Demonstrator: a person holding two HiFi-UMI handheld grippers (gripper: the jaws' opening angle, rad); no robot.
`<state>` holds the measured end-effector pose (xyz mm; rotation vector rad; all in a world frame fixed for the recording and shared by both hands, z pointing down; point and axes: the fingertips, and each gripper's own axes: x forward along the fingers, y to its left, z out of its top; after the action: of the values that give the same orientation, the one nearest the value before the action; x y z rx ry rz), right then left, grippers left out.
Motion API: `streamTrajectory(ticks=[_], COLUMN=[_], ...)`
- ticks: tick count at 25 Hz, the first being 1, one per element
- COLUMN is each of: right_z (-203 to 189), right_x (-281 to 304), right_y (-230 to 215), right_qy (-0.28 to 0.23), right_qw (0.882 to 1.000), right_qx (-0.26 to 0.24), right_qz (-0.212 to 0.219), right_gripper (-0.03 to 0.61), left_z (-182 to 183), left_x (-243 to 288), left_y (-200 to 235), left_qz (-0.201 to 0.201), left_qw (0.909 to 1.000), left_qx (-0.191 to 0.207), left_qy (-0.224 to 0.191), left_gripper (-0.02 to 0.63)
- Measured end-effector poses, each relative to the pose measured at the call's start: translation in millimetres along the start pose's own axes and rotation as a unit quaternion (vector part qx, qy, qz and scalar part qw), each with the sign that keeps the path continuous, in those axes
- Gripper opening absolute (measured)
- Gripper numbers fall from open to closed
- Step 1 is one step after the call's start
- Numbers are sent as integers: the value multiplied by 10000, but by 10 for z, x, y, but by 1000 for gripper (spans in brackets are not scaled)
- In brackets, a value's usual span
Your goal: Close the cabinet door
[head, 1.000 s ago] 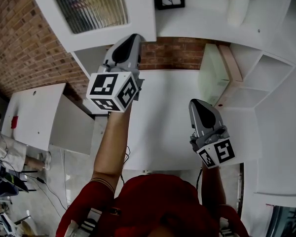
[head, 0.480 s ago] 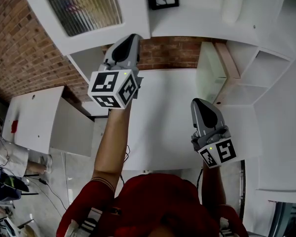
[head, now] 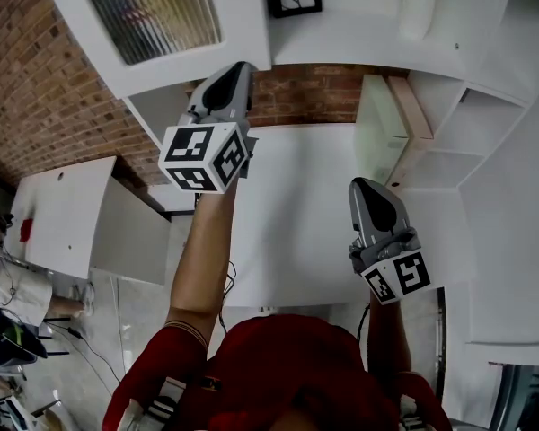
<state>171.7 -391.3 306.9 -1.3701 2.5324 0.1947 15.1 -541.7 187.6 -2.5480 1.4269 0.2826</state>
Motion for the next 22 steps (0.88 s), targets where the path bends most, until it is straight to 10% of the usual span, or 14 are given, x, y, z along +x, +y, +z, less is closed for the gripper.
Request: streamTrajectory(ticks=[22], right_z=[286], right_x=[-23], right_y=[291], right_qy=[-155], right_qw=[9992], right_qx=[-238], right_qz=[271], right_gripper=[14], left_z=[-140], left_x=[-819], left_y=[-553], left_qz=[-694], left_qw=[9966], left_qx=[-403], left_qy=[-201], left_gripper=[0])
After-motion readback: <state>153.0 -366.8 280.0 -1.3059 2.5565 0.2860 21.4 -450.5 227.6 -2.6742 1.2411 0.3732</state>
